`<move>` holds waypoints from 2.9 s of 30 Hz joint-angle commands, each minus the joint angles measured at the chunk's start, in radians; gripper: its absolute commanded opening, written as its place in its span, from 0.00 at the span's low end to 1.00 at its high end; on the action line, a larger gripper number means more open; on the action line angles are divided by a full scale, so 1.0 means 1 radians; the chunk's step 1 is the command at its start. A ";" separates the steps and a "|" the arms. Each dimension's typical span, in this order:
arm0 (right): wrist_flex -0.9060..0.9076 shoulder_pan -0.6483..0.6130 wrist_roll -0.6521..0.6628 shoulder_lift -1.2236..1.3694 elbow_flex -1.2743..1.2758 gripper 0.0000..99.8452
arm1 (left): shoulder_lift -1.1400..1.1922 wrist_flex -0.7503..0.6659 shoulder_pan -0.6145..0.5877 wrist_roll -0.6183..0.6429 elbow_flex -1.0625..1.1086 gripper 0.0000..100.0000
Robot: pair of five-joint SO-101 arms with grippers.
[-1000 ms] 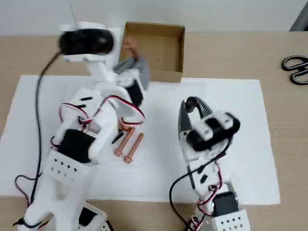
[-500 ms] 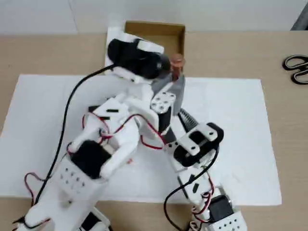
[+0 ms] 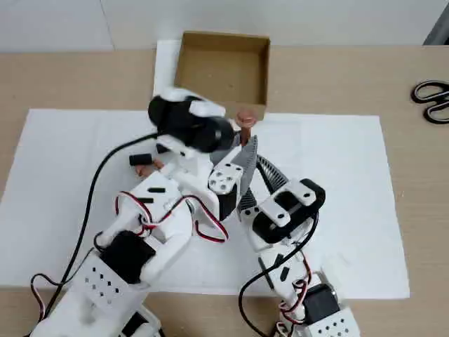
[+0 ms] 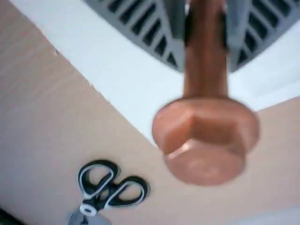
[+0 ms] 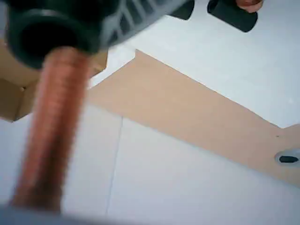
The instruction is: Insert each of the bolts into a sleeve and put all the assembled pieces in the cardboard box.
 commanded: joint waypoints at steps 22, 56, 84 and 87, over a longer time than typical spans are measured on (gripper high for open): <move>0.090 -0.004 0.008 -0.019 -0.003 0.00 | -0.069 -0.213 0.000 -0.140 0.282 0.01; 0.213 0.163 0.011 0.002 -0.120 0.00 | -0.470 0.021 -0.371 -0.141 0.229 0.02; -0.177 0.170 0.002 2.335 -1.906 0.00 | -0.899 0.331 -1.037 -0.135 0.664 0.01; -0.154 0.168 -0.100 2.503 -2.110 0.00 | -0.899 0.334 -1.071 -0.135 0.662 0.01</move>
